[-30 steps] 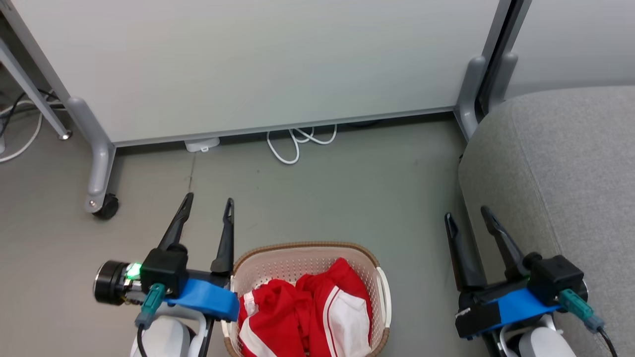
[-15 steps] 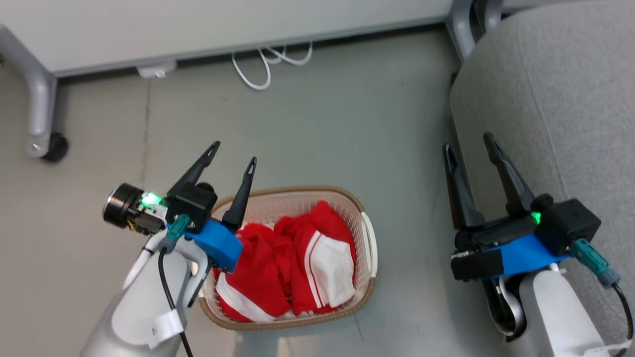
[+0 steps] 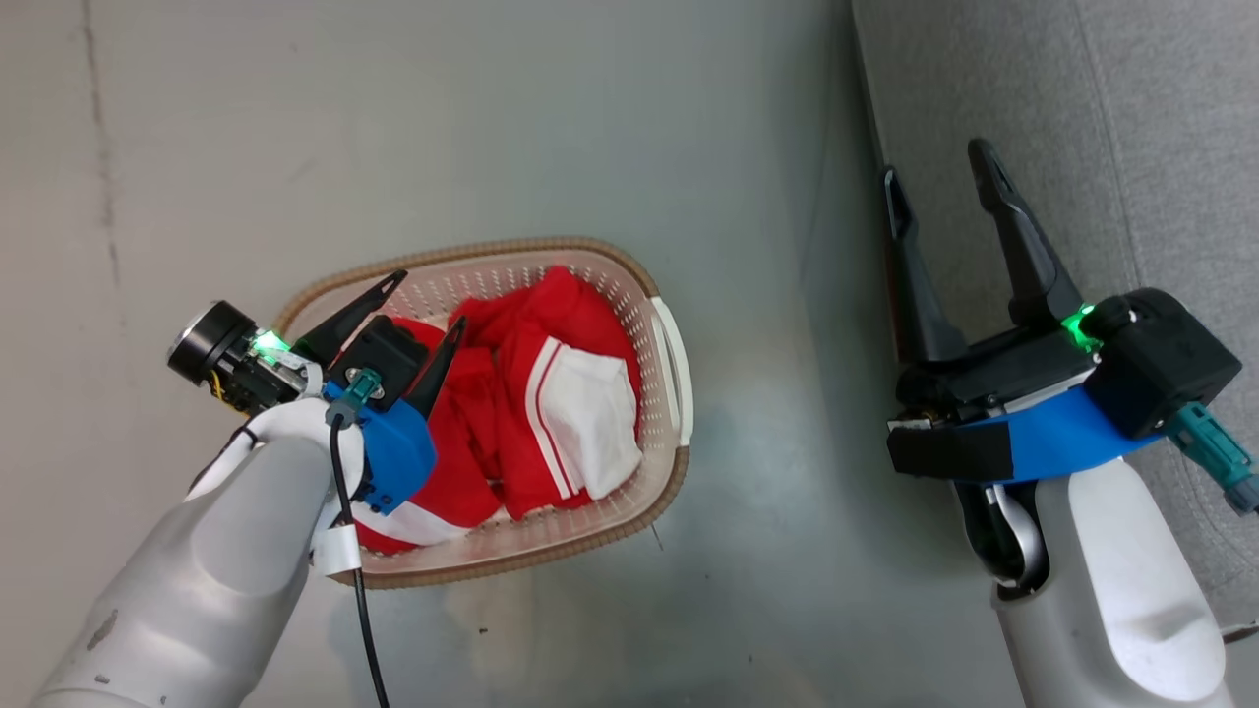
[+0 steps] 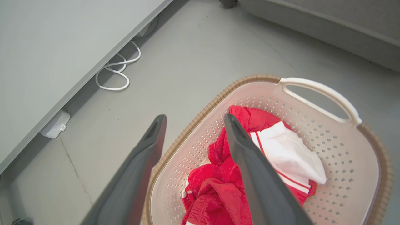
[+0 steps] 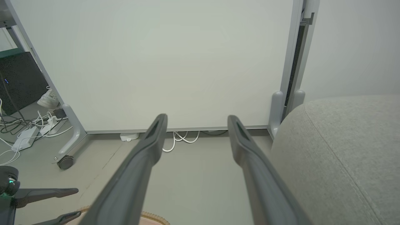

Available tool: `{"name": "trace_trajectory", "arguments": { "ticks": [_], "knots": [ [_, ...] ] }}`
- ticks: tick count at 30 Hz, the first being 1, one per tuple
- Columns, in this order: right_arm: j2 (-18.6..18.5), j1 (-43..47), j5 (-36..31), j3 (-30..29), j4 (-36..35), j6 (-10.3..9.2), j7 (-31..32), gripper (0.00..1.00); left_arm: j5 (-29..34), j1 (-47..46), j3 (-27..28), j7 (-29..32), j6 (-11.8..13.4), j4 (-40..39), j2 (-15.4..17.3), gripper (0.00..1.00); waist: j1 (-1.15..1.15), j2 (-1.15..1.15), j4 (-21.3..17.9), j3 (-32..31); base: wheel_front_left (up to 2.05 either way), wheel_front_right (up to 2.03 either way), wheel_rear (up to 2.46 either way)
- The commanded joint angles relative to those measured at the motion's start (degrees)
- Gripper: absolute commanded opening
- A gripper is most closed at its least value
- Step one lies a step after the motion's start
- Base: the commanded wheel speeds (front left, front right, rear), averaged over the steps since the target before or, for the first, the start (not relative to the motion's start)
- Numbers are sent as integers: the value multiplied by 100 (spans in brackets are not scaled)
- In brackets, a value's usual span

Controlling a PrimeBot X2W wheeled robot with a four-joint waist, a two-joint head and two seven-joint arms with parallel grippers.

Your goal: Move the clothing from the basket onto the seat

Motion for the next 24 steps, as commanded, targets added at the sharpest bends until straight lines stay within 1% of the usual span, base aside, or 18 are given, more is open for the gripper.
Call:
{"name": "trace_trajectory", "arguments": {
  "ticks": [1,4,7,10,19,22,24],
  "knots": [
    [-13,-166,7,13,-58,2,-3,100,-51,-188,-239,-16,-2,225,63,100,-1,0,-174,417,0,0,0],
    [-11,-283,-7,27,-129,3,-3,100,-136,-440,-790,8,-3,745,66,100,-1,0,-210,672,0,0,0],
    [-12,-399,-41,24,-197,3,-3,100,-235,-648,-1337,185,-3,1142,69,100,-1,0,-225,916,0,0,0],
    [-13,-507,-57,0,-252,2,-3,100,-468,-839,-1778,411,-3,1411,65,100,-1,0,-224,1151,0,0,0],
    [-12,-693,-54,-25,-401,3,-3,100,-1237,-1243,-2626,1111,-3,1734,166,100,-1,0,-260,1697,0,0,0],
    [-12,-725,-32,-34,-465,2,-3,100,-1307,-1363,-2848,1161,-3,1728,189,100,-1,0,-285,1843,0,0,0],
    [-12,-746,-42,-51,-499,2,-3,100,-1218,-1485,-2954,1228,-3,1780,183,100,-1,0,-283,1923,0,0,0]
  ]
}}
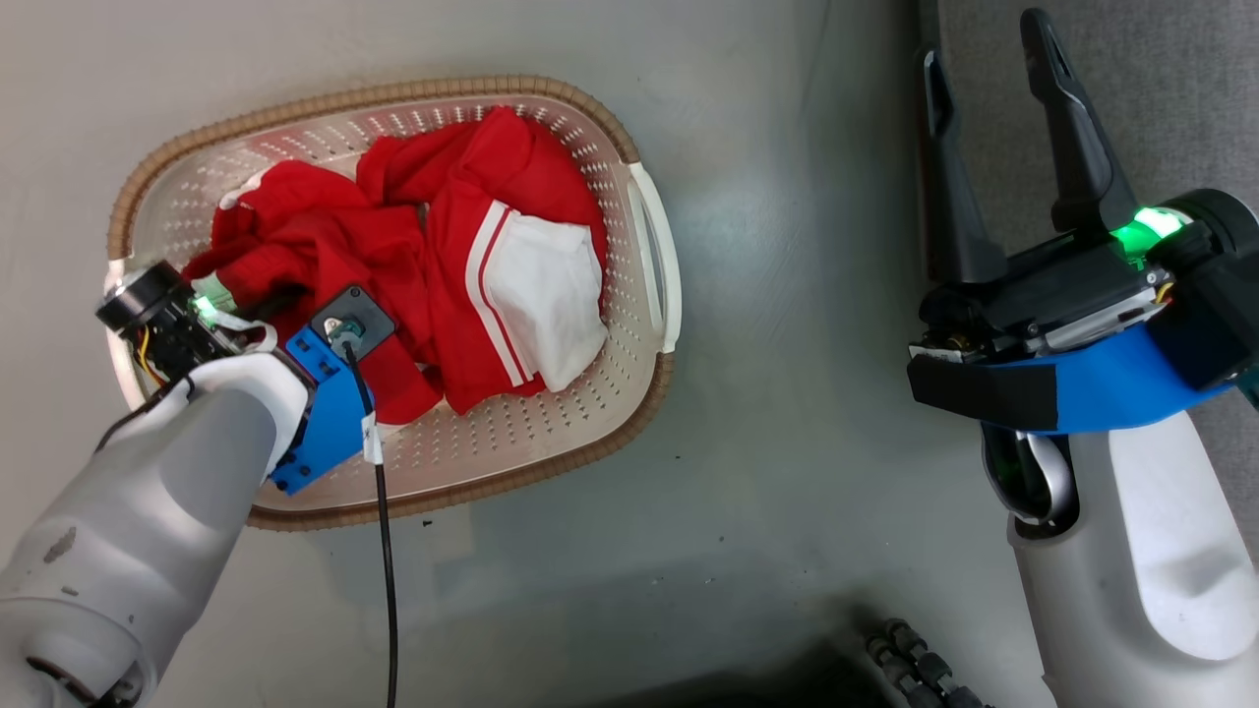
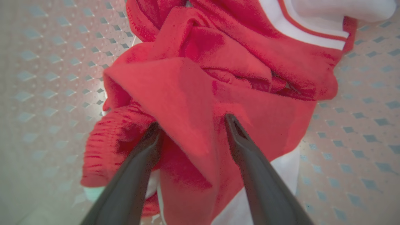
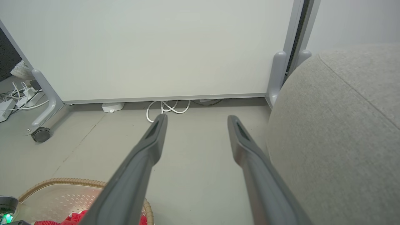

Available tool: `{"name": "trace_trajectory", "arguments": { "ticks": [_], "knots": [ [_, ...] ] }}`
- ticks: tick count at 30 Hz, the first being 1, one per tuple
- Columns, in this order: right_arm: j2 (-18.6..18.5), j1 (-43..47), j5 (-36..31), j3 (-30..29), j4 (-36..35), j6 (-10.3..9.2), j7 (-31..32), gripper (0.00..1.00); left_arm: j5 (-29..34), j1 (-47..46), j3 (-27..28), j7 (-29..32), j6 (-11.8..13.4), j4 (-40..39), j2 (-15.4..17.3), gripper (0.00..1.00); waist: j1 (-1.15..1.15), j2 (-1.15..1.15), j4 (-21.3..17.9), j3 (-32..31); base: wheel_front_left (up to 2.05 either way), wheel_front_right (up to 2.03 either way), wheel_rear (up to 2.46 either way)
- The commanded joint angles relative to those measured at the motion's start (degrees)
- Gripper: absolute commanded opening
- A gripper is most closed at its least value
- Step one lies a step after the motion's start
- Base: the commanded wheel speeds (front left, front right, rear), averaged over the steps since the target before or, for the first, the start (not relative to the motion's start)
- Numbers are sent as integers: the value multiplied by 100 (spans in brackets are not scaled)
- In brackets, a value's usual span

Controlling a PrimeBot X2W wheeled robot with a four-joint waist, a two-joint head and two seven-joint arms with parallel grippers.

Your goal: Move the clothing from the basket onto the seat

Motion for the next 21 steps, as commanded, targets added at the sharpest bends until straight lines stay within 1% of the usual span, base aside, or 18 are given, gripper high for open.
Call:
{"name": "trace_trajectory", "arguments": {
  "ticks": [1,5,6,7,8,9,15,21],
  "knots": [
    [-13,-109,-8,-27,-43,1,-4,100,122,-209,-83,50,-3,71,-2,100,-1,0,-8,123,0,0,0],
    [-13,-125,-11,-19,-62,1,-4,100,302,-308,-166,247,-3,205,-76,100,-1,0,-8,204,0,0,0],
    [-14,-128,-3,-16,-67,1,-4,100,337,-356,-176,284,-3,239,-78,57,-1,0,-10,215,0,0,0],
    [-14,-129,5,-10,-69,1,-4,100,386,-367,-186,281,-3,258,-90,5,-1,0,-14,223,0,0,0],
    [-14,-130,11,-4,-71,1,-4,100,386,-345,-195,279,-3,276,-107,0,-1,0,-19,227,0,0,0],
    [-13,-132,20,3,-68,1,-4,100,367,-291,-203,339,-3,295,-126,0,-1,0,-25,225,0,0,0],
    [-13,-108,-12,-56,-42,1,-4,100,382,-238,-227,181,-3,296,-203,0,-1,0,25,155,0,0,0],
    [-14,-35,-139,-129,21,1,-4,100,264,-239,-233,-218,-3,155,-420,0,-1,0,231,-38,0,0,0]
  ]
}}
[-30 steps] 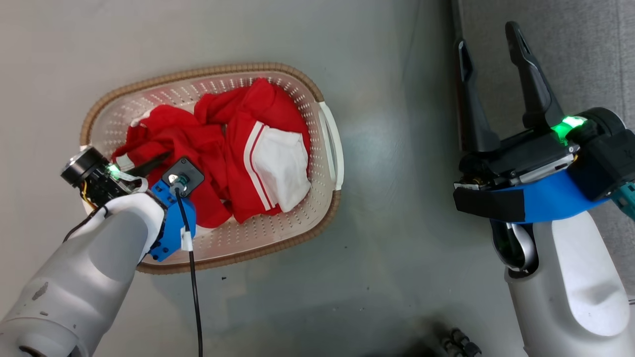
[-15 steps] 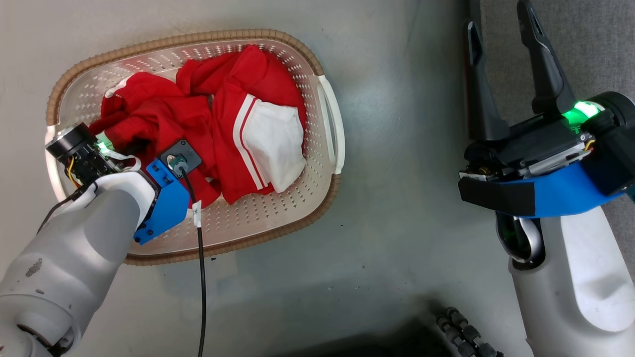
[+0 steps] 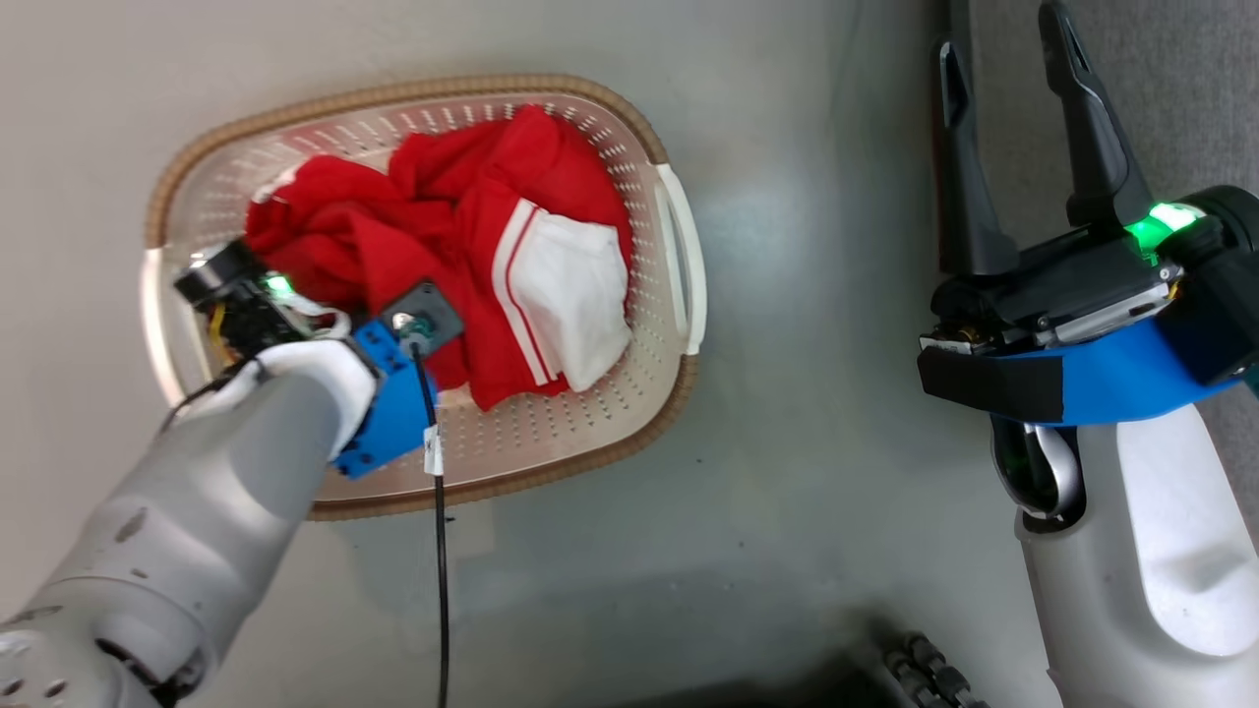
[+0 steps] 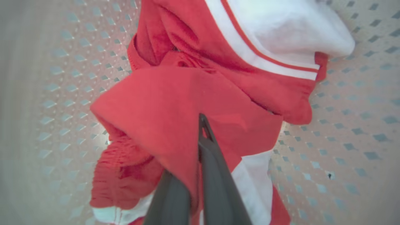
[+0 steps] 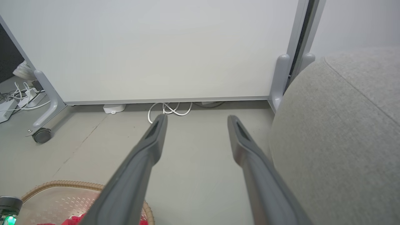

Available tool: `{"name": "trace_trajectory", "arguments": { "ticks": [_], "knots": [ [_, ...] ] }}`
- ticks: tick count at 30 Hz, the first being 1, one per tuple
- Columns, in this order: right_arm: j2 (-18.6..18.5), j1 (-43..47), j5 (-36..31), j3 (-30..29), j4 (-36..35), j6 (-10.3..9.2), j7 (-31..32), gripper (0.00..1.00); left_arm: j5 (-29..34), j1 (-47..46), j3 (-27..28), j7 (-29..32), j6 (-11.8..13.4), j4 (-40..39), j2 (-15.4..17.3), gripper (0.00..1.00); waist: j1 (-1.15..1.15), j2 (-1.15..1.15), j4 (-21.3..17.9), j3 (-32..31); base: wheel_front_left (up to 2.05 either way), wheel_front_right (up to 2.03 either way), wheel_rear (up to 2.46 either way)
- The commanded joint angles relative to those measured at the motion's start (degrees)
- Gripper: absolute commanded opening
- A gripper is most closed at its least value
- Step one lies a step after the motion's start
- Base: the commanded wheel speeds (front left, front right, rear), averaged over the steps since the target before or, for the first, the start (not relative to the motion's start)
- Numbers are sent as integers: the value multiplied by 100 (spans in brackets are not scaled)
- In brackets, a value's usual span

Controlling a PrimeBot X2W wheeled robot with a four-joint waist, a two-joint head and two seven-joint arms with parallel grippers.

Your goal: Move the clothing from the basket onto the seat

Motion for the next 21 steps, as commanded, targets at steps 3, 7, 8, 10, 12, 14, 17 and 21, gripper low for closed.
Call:
{"name": "trace_trajectory", "arguments": {
  "ticks": [3,7,8,10,12,14,17,21],
  "knots": [
    [-14,51,-105,-30,59,2,-4,100,-157,44,-8,-343,-3,-56,-137,0,0,0,225,-275,0,0,0],
    [-15,137,-190,-57,144,2,-4,100,-539,107,167,-756,-3,-114,-340,0,0,0,417,-599,0,0,0],
    [-14,162,-206,-55,151,2,-4,100,-601,132,195,-823,-3,-148,-387,0,0,0,456,-682,0,0,0],
    [-15,228,-260,-94,191,2,-4,100,-716,143,272,-947,-3,-240,-451,0,0,0,550,-880,0,0,0],
    [-14,300,-300,-127,237,3,-4,100,-817,167,359,-1011,-3,-376,-514,0,0,0,630,-1071,0,0,0],
    [-15,361,-327,-158,274,2,-4,100,-845,183,448,-1037,16,-568,-552,0,0,0,705,-1264,0,0,0],
    [-16,499,-367,-194,335,2,-4,100,-858,267,714,-1037,106,-1159,-501,0,0,0,810,-1551,0,0,0],
    [-16,648,-407,-182,417,2,-4,100,-845,502,1134,-1039,193,-1865,-364,0,0,0,893,-1937,0,0,0]
  ]
}}
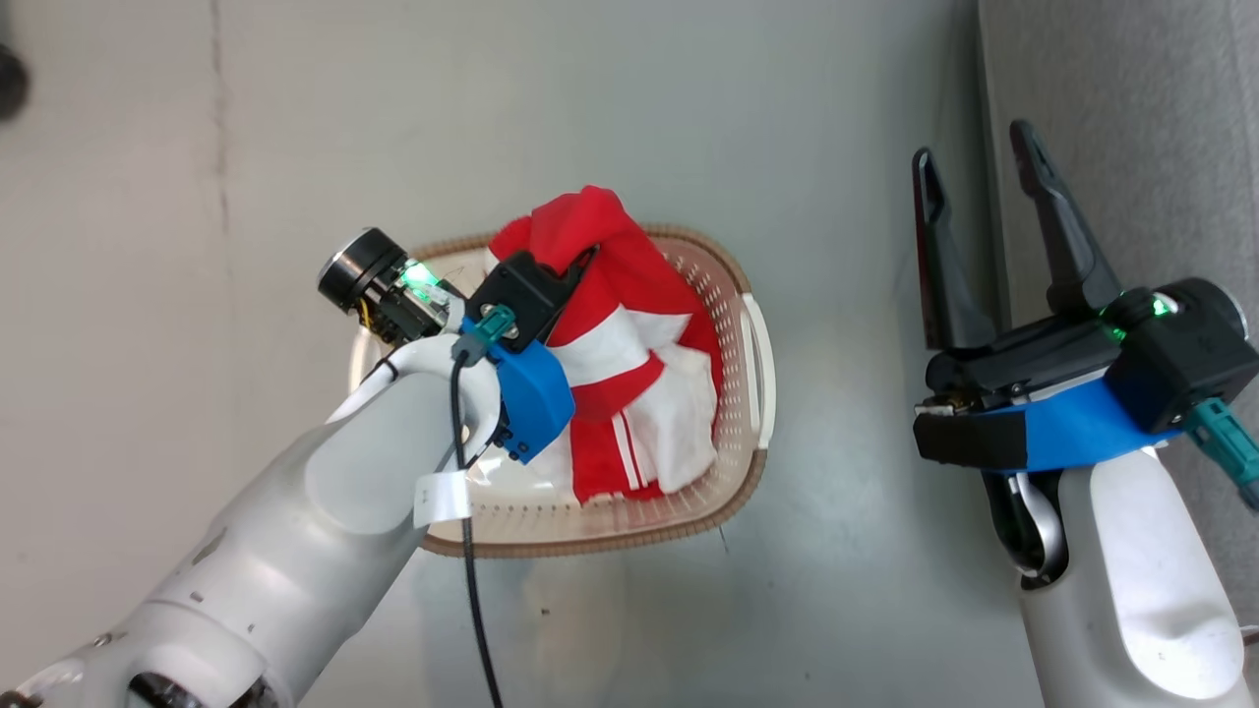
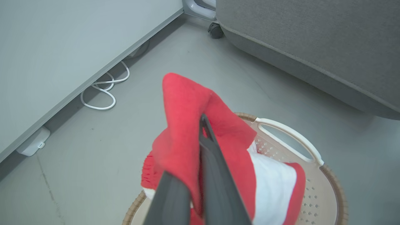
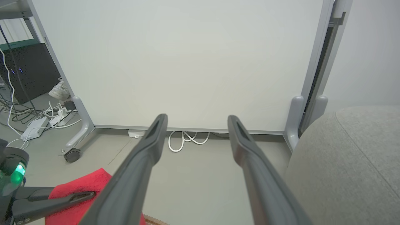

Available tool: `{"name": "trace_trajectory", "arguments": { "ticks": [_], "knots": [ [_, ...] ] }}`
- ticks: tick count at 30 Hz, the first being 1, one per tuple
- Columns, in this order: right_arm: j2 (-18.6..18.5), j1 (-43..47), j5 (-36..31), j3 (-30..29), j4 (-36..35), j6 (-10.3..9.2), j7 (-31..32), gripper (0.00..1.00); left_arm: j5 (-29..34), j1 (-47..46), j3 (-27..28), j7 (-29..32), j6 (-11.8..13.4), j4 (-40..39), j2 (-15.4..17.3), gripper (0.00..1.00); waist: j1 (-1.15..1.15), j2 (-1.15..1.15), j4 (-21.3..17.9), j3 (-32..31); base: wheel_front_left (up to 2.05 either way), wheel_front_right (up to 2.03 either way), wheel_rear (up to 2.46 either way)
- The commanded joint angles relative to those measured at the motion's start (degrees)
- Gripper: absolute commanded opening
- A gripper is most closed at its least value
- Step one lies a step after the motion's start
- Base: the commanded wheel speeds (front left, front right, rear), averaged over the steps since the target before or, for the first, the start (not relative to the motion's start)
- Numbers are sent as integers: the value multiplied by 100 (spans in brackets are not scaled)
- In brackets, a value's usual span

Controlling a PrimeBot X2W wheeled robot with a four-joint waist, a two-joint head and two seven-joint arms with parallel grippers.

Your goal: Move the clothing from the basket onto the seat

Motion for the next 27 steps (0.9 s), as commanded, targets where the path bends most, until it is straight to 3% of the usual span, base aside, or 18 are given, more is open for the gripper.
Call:
{"name": "trace_trajectory", "arguments": {
  "ticks": [1,15,27],
  "knots": [
    [-17,96,-53,-1,30,1,-4,100,14,109,150,-27,30,-200,55,0,1,0,136,-382,0,0,0],
    [-17,808,135,6,261,1,-4,100,240,744,1314,-28,32,-1519,83,0,1,0,104,-1817,0,0,0],
    [-17,1430,222,-142,345,1,-4,100,353,607,1521,-28,-61,-1693,-179,0,1,0,185,-2630,0,0,0]
  ]
}}
